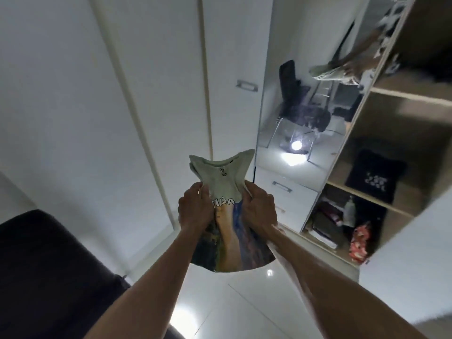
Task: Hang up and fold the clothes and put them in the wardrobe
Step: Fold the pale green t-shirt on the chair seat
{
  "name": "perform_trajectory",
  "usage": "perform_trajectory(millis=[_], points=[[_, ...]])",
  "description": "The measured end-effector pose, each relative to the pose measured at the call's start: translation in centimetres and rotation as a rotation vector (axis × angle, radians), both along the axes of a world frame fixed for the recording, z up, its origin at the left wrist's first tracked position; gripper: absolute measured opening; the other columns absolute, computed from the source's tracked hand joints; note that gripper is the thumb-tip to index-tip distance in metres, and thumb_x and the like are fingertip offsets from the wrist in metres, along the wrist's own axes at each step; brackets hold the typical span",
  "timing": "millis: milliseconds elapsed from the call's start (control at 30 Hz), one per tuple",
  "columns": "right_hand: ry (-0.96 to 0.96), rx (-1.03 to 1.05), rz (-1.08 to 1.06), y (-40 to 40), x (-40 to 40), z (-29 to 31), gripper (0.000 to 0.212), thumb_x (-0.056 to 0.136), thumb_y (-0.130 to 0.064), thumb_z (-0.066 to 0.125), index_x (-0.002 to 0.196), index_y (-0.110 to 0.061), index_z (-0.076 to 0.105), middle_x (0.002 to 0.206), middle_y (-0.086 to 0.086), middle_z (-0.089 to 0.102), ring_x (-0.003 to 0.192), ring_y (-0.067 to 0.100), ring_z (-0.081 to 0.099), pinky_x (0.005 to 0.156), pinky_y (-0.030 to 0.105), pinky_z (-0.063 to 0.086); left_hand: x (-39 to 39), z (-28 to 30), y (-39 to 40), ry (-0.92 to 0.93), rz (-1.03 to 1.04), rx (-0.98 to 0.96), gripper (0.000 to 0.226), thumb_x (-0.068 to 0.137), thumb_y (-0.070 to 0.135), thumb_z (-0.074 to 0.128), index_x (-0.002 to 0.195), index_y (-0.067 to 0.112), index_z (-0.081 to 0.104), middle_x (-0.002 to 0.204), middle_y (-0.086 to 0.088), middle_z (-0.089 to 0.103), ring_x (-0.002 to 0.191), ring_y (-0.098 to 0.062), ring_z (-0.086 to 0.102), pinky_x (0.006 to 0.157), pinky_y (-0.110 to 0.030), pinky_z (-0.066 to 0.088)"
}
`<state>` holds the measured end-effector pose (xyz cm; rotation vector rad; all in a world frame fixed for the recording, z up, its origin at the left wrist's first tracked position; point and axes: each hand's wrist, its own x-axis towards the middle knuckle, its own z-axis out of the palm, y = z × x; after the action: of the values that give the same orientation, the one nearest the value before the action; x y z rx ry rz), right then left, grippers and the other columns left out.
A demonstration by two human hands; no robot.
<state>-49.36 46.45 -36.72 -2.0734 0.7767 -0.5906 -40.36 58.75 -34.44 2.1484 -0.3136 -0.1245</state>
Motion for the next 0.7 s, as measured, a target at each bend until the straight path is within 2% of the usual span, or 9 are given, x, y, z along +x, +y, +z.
perform_trajectory(millis=[133,233,333,400,467,533,567,633,700], points=[[-0.037,-0.058,-0.130,-7.7,-4.6,3.5,0.030,0.105,-0.034,0.040,0.120,-0.028,0.066,0.111,0.002,0.073,0.100,0.027,0.066,0.073,0.032,0.040,-3.0,3.5,-8.5,-0.066,-0.156,-0.061,0.037,0.101,0.035,0.042,0.127,0.021,0.065,0.122,-0.011,0.069,0.112,-0.032,0.062,0.096,-0.042,0.050],[-0.027,-0.089,-0.234,-12.4,-8.5,5.4,0.032,0.103,-0.035,0.043,0.127,-0.029,0.064,0.117,0.004,0.072,0.104,0.029,0.065,0.075,0.033,0.043,-6.0,5.2,-14.0,-0.093,-0.267,-0.105,0.035,0.100,0.033,0.043,0.123,0.021,0.066,0.117,-0.012,0.071,0.109,-0.033,0.063,0.093,-0.044,0.051],[-0.080,-0.140,-0.335,-16.3,-12.1,6.8,0.031,0.101,-0.025,0.049,0.127,-0.024,0.067,0.116,0.010,0.072,0.104,0.032,0.066,0.079,0.034,0.048,-8.6,6.1,-19.0,-0.104,-0.355,-0.117,0.035,0.101,0.035,0.043,0.124,0.023,0.065,0.116,-0.012,0.071,0.110,-0.034,0.063,0.092,-0.042,0.051],[-0.086,-0.131,-0.399,-18.8,-14.1,7.1,0.031,0.102,-0.025,0.048,0.126,-0.024,0.067,0.112,0.008,0.073,0.101,0.029,0.067,0.073,0.029,0.043,-10.0,6.3,-22.3,-0.088,-0.413,-0.120,0.037,0.101,0.039,0.041,0.127,0.025,0.064,0.119,-0.010,0.070,0.112,-0.034,0.062,0.093,-0.044,0.051],[-0.094,-0.139,-0.432,-21.1,-15.6,6.7,0.030,0.102,-0.024,0.046,0.123,-0.024,0.068,0.104,0.005,0.074,0.089,0.023,0.067,0.068,0.029,0.041,-11.0,6.1,-25.2,-0.071,-0.460,-0.107,0.038,0.101,0.040,0.040,0.127,0.025,0.064,0.118,-0.009,0.070,0.111,-0.033,0.062,0.092,-0.044,0.051],[-0.105,-0.142,-0.458,-23.4,-16.8,6.0,0.029,0.103,-0.017,0.045,0.119,-0.018,0.069,0.093,0.000,0.073,0.076,0.012,0.063,0.062,0.013,0.040,-11.8,5.5,-28.0,-0.068,-0.505,-0.088,0.036,0.101,0.039,0.039,0.122,0.024,0.065,0.114,-0.008,0.071,0.108,-0.032,0.063,0.090,-0.044,0.051],[-0.109,-0.147,-0.473,-24.3,-17.2,5.6,0.027,0.103,-0.014,0.046,0.115,-0.014,0.070,0.088,-0.003,0.070,0.072,0.006,0.060,0.060,0.011,0.041,-12.1,5.0,-29.0,-0.072,-0.534,-0.082,0.036,0.102,0.037,0.039,0.120,0.022,0.066,0.112,-0.008,0.071,0.106,-0.032,0.063,0.089,-0.044,0.051],[-0.094,-0.146,-0.516,-26.2,-17.8,4.3,0.025,0.104,-0.013,0.047,0.112,-0.010,0.070,0.085,-0.010,0.064,0.073,0.000,0.058,0.061,0.008,0.041,-12.2,3.6,-31.6,-0.045,-0.591,-0.057,0.034,0.102,0.033,0.039,0.115,0.019,0.067,0.109,-0.008,0.072,0.102,-0.031,0.063,0.088,-0.045,0.052],[-0.060,-0.114,-0.553,-28.8,-17.8,3.1,0.025,0.105,-0.015,0.046,0.115,-0.011,0.069,0.091,-0.011,0.062,0.077,0.002,0.057,0.062,0.004,0.041,-12.0,2.2,-34.9,-0.003,-0.635,-0.029,0.035,0.102,0.034,0.039,0.116,0.019,0.067,0.107,-0.006,0.072,0.099,-0.029,0.064,0.087,-0.046,0.053]])
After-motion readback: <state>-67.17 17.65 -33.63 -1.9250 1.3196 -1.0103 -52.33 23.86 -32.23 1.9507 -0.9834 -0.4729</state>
